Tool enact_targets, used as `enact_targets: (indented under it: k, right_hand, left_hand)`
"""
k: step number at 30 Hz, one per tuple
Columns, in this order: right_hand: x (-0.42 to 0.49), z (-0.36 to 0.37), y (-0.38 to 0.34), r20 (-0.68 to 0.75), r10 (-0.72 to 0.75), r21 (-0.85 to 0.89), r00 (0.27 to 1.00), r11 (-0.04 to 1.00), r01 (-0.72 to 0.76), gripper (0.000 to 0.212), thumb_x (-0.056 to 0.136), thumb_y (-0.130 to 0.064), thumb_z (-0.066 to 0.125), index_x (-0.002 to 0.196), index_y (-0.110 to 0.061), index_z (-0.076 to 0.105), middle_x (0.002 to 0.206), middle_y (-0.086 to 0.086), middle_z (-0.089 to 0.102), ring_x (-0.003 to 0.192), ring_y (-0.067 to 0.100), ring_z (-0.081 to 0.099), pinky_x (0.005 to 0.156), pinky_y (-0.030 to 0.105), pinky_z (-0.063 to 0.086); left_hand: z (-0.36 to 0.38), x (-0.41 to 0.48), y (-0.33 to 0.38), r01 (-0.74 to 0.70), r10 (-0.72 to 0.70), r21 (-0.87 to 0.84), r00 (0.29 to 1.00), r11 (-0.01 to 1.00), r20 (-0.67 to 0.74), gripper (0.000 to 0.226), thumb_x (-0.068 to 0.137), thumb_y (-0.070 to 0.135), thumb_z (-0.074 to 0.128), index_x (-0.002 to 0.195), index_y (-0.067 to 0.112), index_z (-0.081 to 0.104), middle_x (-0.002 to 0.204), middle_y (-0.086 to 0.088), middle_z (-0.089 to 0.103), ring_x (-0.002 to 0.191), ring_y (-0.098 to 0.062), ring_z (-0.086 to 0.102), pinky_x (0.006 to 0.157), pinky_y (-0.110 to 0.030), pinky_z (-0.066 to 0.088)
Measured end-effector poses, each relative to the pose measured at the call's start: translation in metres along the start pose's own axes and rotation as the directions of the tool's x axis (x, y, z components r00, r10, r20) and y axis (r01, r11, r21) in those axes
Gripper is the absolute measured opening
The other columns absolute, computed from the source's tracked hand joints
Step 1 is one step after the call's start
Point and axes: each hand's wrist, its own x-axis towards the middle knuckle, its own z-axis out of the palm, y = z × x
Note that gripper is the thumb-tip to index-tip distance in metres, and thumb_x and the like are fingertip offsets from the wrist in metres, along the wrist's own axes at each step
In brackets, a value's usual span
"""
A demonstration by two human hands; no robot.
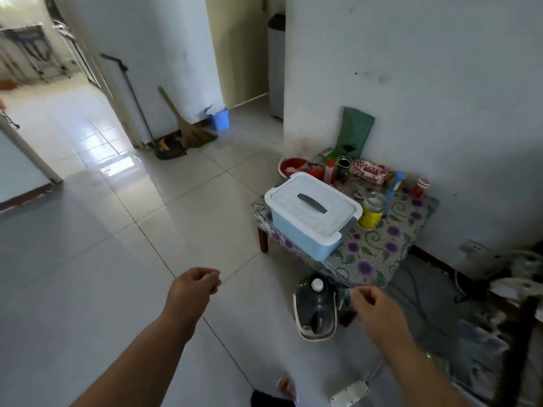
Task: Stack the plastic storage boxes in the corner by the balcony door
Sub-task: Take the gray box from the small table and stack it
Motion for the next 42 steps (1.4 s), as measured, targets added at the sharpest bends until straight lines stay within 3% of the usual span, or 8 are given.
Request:
enact_targets:
  k: [9, 17, 20, 25, 29, 34, 38, 42]
  right_hand:
    - [0.163, 0.034, -0.092, -0.033, 0.102, 0.095, 0.994, 0.991, -0.098, 0.044, 0.089, -0.040, 0.062, 0.122, -0.012, 0.056, 0.105, 0.002, 0.059, 0.094, 0.019, 0.053, 0.081, 0.031, 0.038]
    - [0.264, 0.051, -0.093, -0.076, 0.318, 0.116, 0.945, 0.944, -0.308, 0.057, 0.081, -0.043, 0.071, 0.123, -0.009, 0.053, 0.119, 0.009, 0.059, 0.106, 0.027, 0.057, 0.081, 0.032, 0.038]
    - [0.300, 0.063, -0.086, -0.148, 0.384, 0.118, 0.911, 0.922, -0.369, 0.046, 0.076, -0.034, 0.080, 0.108, -0.013, 0.055, 0.109, 0.008, 0.062, 0.104, 0.030, 0.060, 0.076, 0.031, 0.042]
    - [0.338, 0.088, -0.073, -0.182, 0.586, 0.174, 0.790, 0.810, -0.560, 0.091, 0.069, -0.045, 0.081, 0.142, -0.010, 0.039, 0.138, 0.021, 0.050, 0.123, 0.040, 0.051, 0.100, 0.053, 0.044]
    - [0.357, 0.108, -0.060, -0.272, 0.680, 0.254, 0.680, 0.733, -0.631, 0.104, 0.064, -0.042, 0.086, 0.147, -0.009, 0.031, 0.143, 0.020, 0.044, 0.130, 0.040, 0.044, 0.102, 0.055, 0.042]
    - [0.370, 0.114, -0.045, -0.309, 0.716, 0.340, 0.626, 0.697, -0.631, 0.110, 0.060, -0.032, 0.090, 0.147, -0.012, 0.026, 0.142, 0.020, 0.041, 0.128, 0.039, 0.044, 0.098, 0.049, 0.042]
    - [0.372, 0.113, -0.040, -0.312, 0.723, 0.329, 0.616, 0.691, -0.644, 0.111, 0.058, -0.031, 0.091, 0.147, -0.013, 0.026, 0.139, 0.019, 0.043, 0.123, 0.038, 0.046, 0.096, 0.048, 0.042]
    - [0.371, 0.114, -0.040, -0.323, 0.731, 0.324, 0.601, 0.682, -0.656, 0.113, 0.059, -0.035, 0.090, 0.149, -0.016, 0.022, 0.143, 0.018, 0.038, 0.127, 0.039, 0.043, 0.100, 0.049, 0.040]
  left_hand:
    - [0.045, 0.175, 0.091, -0.015, 0.008, 0.128, 0.998, 0.992, 0.057, 0.007, 0.089, 0.018, 0.062, 0.092, 0.017, 0.069, 0.094, -0.010, 0.071, 0.089, -0.026, 0.064, 0.084, -0.037, 0.050]
    - [0.137, 0.334, 0.125, -0.073, -0.019, 0.379, 0.972, 0.922, 0.234, 0.019, 0.088, 0.015, 0.059, 0.069, 0.020, 0.058, 0.067, -0.002, 0.055, 0.061, -0.018, 0.048, 0.062, -0.025, 0.039]
    - [0.179, 0.387, 0.137, -0.164, -0.025, 0.515, 0.940, 0.842, 0.340, 0.005, 0.090, 0.018, 0.058, 0.091, 0.023, 0.057, 0.088, 0.000, 0.059, 0.077, -0.020, 0.056, 0.072, -0.030, 0.048]
    - [0.227, 0.438, 0.144, -0.274, -0.065, 0.607, 0.877, 0.746, 0.475, 0.032, 0.085, 0.032, 0.063, 0.113, 0.015, 0.059, 0.098, -0.004, 0.065, 0.074, -0.017, 0.061, 0.057, -0.025, 0.043]
    - [0.263, 0.469, 0.135, -0.322, -0.143, 0.642, 0.813, 0.696, 0.564, 0.050, 0.080, 0.029, 0.069, 0.126, 0.019, 0.052, 0.113, -0.003, 0.063, 0.102, -0.027, 0.064, 0.080, -0.039, 0.056]
    - [0.289, 0.484, 0.118, -0.310, -0.260, 0.629, 0.716, 0.713, 0.648, 0.077, 0.074, 0.027, 0.080, 0.139, 0.021, 0.038, 0.132, -0.005, 0.056, 0.121, -0.029, 0.057, 0.103, -0.047, 0.047]
    - [0.300, 0.486, 0.106, -0.277, -0.268, 0.657, 0.752, 0.701, 0.603, 0.107, 0.064, 0.028, 0.087, 0.149, 0.015, 0.023, 0.141, -0.008, 0.048, 0.130, -0.032, 0.049, 0.109, -0.051, 0.042]
    - [0.305, 0.485, 0.101, -0.305, -0.233, 0.697, 0.793, 0.649, 0.563, 0.105, 0.063, 0.031, 0.087, 0.147, 0.015, 0.025, 0.140, -0.012, 0.048, 0.130, -0.035, 0.048, 0.108, -0.052, 0.042]
